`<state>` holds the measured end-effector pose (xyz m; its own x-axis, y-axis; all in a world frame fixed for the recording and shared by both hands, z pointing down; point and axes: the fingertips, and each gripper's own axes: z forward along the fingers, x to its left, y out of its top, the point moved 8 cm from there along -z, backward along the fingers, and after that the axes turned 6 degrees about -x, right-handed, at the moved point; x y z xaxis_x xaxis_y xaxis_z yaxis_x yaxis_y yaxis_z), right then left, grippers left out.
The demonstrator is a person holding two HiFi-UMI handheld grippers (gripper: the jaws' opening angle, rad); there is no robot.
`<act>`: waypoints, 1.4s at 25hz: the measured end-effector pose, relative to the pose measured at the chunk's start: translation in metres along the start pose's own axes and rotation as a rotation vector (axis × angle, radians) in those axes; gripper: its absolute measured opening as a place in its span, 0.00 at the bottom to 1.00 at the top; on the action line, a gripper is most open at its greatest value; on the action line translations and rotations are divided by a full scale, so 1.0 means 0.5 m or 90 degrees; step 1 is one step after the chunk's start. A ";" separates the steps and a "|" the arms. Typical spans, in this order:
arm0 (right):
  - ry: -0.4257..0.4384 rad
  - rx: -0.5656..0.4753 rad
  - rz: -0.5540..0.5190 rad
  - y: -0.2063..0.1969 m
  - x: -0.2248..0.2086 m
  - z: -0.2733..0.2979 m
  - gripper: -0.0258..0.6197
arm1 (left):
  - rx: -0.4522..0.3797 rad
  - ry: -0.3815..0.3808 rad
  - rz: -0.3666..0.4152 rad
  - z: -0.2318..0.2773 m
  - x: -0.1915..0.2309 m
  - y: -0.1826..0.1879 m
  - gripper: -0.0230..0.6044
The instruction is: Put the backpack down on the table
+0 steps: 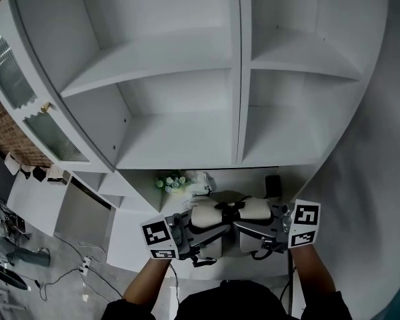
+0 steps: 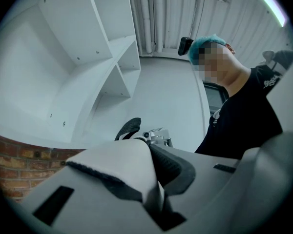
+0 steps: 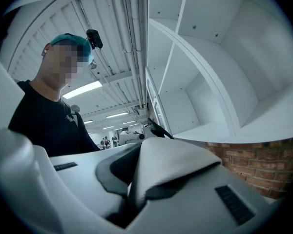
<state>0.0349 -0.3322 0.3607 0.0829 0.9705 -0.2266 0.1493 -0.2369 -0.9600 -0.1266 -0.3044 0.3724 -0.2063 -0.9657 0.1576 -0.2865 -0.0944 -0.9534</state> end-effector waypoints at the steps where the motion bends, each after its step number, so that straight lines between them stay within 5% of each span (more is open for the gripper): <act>1: 0.002 0.001 0.000 0.003 -0.011 -0.003 0.10 | 0.001 0.001 0.000 0.005 0.010 0.000 0.12; 24: -0.026 0.024 0.046 -0.083 -0.133 -0.040 0.10 | 0.022 0.027 -0.045 0.013 0.122 -0.105 0.12; 35: -0.042 0.039 0.125 -0.156 -0.170 -0.039 0.10 | 0.045 0.059 -0.063 -0.016 0.147 -0.169 0.13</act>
<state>0.0354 -0.3969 0.4581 0.0387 0.9073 -0.4186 0.0763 -0.4204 -0.9041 -0.1252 -0.3654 0.4665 -0.2666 -0.9247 0.2719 -0.2442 -0.2082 -0.9471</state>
